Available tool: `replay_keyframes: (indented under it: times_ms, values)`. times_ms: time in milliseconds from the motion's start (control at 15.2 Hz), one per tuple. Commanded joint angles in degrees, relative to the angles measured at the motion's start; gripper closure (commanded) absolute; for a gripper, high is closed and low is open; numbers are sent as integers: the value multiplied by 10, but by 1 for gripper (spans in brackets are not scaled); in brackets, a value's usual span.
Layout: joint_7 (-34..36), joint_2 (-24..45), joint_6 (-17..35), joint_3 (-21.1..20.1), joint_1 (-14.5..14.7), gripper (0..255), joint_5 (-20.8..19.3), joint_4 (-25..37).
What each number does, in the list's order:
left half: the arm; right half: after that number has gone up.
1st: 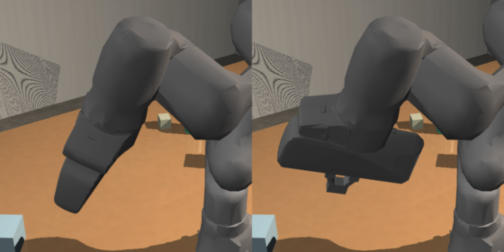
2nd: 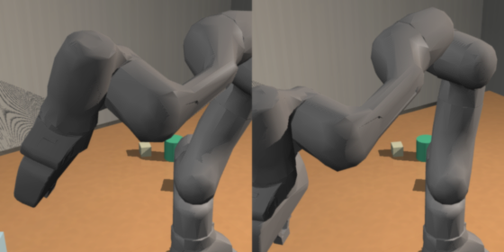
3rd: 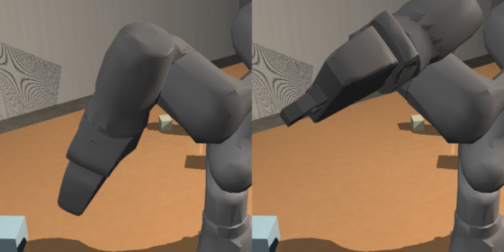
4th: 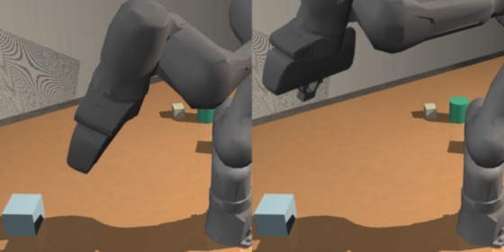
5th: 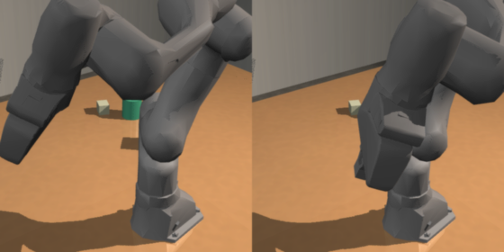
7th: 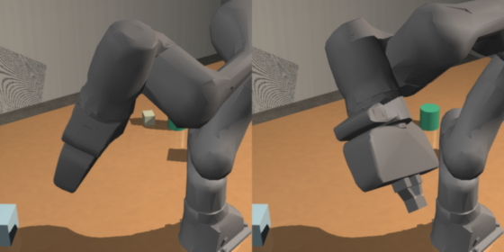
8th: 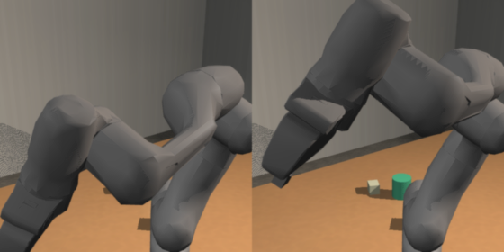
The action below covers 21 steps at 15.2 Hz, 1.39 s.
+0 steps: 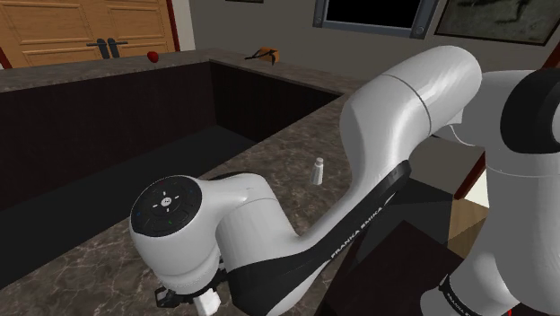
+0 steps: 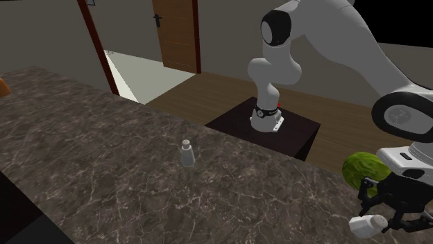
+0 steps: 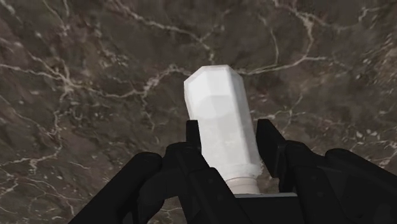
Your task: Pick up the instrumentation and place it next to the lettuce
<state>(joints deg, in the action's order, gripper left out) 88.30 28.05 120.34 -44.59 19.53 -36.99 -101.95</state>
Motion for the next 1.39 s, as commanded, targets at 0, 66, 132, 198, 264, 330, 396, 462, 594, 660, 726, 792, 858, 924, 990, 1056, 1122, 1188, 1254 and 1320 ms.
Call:
replay_keyframes:
  times_ms: [0,66,132,198,264,330,396,462,594,660,726,792,858,924,990,1056,1122,1188,1254,1320]
  values:
    - [0,0,0,0,0,255,0,0]
    - [0,0,0,0,0,255,0,0]
    - [0,0,0,0,0,255,0,0]
    - [0,0,0,0,0,0,0,0]
    - [0,0,0,0,0,0,0,0]
    - [0,0,0,0,0,0,0,0]
    - [0,0,0,0,0,0,0,0]
    - [0,0,0,0,0,0,0,0]
    - [-6,-10,-12,-7,-2,0,10,4]
    - [-11,-21,-24,-13,-5,0,20,10]
    - [-17,-30,-37,-19,-7,0,30,16]
    - [-21,-38,-47,-24,-8,0,37,21]
    - [-21,-38,-47,-24,-8,0,37,21]
    - [-21,-38,-47,-24,-8,0,37,21]
    - [-21,-38,-47,-24,-8,0,37,21]
    - [-21,-38,-47,-24,-8,0,37,21]
    - [-21,-38,-47,-24,-8,0,37,21]
    - [-21,-38,-47,-24,-8,0,37,21]
    - [-21,-38,-47,-24,-8,0,37,21]
    - [-21,-37,-47,-24,-8,0,37,21]
